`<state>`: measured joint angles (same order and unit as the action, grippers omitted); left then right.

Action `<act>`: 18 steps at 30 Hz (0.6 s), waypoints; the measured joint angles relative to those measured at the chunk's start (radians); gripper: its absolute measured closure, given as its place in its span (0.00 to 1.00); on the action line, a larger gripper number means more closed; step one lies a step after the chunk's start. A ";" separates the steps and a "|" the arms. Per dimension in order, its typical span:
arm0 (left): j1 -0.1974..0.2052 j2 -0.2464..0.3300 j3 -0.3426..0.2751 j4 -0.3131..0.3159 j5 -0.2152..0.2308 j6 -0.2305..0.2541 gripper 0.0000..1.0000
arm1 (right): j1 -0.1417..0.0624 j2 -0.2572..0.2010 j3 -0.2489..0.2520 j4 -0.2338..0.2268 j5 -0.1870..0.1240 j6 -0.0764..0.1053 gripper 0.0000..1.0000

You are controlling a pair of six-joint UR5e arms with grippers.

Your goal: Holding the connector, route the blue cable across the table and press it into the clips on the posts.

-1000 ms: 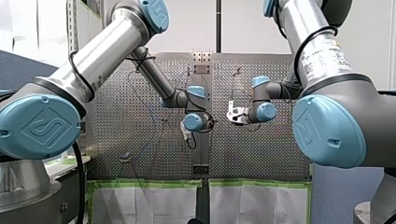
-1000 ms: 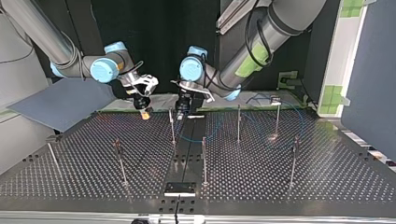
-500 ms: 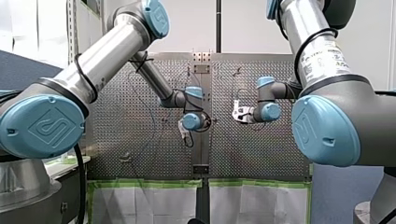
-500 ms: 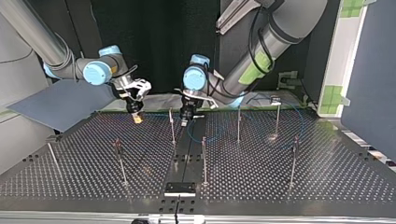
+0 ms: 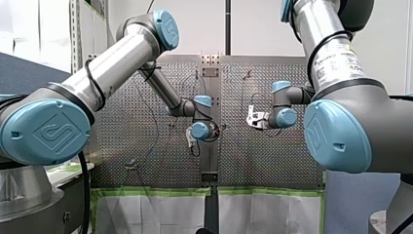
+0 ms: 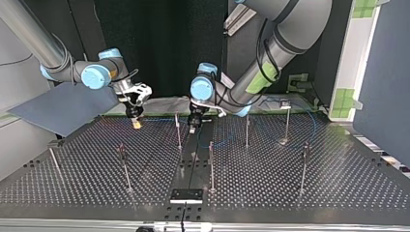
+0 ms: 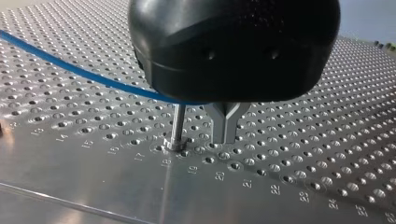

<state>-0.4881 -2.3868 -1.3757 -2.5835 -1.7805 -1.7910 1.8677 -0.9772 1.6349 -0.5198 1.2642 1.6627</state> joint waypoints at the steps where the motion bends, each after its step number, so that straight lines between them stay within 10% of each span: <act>1: 0.000 0.000 0.001 -0.003 -0.003 0.004 0.92 | -0.002 0.000 0.000 -0.001 -0.001 0.000 1.00; 11: -0.005 0.004 0.002 -0.061 -0.070 0.070 0.02 | -0.013 0.001 -0.007 -0.003 -0.016 -0.001 1.00; 18: -0.024 0.039 -0.007 -0.120 -0.128 0.121 0.00 | -0.019 0.001 -0.007 0.000 -0.018 -0.001 1.00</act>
<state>-0.5122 -2.3474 -1.3831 -2.7032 -1.9086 -1.6696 1.8489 -0.9765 1.6276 -0.5194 1.2460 1.6620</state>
